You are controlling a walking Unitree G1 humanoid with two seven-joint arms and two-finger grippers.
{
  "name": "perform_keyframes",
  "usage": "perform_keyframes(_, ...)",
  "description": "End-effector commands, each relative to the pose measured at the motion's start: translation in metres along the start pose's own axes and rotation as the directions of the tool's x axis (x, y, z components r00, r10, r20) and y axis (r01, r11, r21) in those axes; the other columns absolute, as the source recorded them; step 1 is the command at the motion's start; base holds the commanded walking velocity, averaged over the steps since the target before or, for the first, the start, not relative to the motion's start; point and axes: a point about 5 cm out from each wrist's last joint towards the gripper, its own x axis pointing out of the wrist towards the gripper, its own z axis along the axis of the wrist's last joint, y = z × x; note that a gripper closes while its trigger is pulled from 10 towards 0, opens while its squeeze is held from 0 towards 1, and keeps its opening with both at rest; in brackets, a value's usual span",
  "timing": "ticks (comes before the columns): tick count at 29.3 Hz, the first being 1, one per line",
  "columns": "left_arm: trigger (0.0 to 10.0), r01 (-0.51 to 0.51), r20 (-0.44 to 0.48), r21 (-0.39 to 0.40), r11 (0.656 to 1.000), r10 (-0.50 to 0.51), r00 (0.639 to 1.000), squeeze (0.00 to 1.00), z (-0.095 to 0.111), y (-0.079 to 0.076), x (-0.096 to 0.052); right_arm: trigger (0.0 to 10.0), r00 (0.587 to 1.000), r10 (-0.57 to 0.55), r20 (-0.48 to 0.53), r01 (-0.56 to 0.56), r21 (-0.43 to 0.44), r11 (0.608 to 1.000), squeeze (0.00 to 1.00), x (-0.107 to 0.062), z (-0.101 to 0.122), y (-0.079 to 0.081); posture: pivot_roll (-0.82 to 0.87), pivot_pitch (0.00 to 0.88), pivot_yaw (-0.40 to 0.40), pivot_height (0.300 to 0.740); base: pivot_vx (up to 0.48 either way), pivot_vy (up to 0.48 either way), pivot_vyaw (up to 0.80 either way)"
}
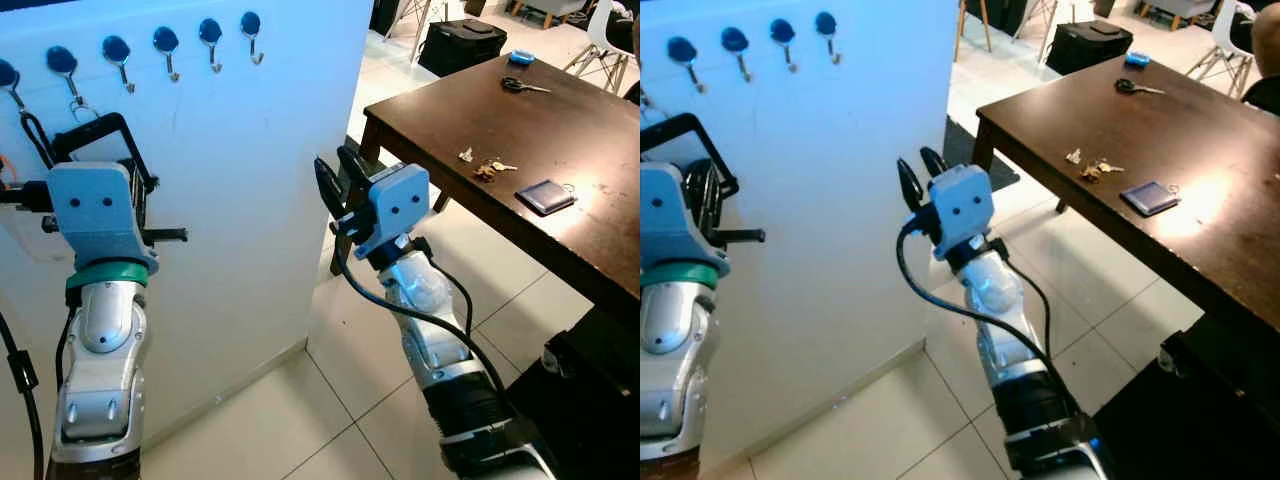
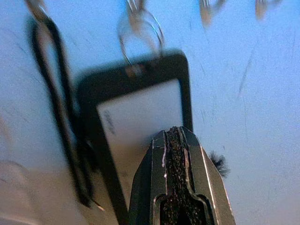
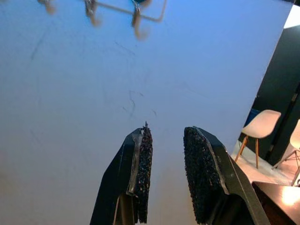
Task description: Hang keys on a hook
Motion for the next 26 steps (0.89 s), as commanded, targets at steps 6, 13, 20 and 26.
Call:
perform_keyframes(6,10.0,0.157,0.052,-0.029,0.987,-0.155,0.987,0.00,0.024,-0.015,-0.013,10.0,0.999,0.008,-0.031,-0.010,-0.064,0.998,0.00,-0.006,0.002,-0.014,-0.04,0.048,0.050,0.740,0.000,0.000,0.00)
perform_keyframes(13,10.0,0.207,0.044,-0.021,0.978,-0.206,0.977,0.00,0.024,-0.023,-0.021,10.0,1.000,-0.017,-0.020,0.015,-0.121,0.993,0.00,-0.005,0.009,-0.031,-0.04,0.052,0.056,0.740,0.000,0.000,0.00)
perform_keyframes(20,10.0,0.202,0.082,-0.036,0.979,-0.198,0.977,0.00,0.034,-0.031,-0.016,10.0,0.996,-0.076,0.047,0.083,-0.148,0.986,0.00,0.006,0.031,-0.055,-0.05,0.050,0.057,0.740,0.000,0.000,0.00)
perform_keyframes(26,10.0,0.182,0.135,-0.008,0.983,-0.179,0.974,0.00,0.046,-0.035,0.012,10.0,0.997,-0.073,0.015,0.074,-0.125,0.989,0.00,0.001,0.021,-0.048,-0.05,0.046,0.061,0.740,0.000,0.000,0.00)
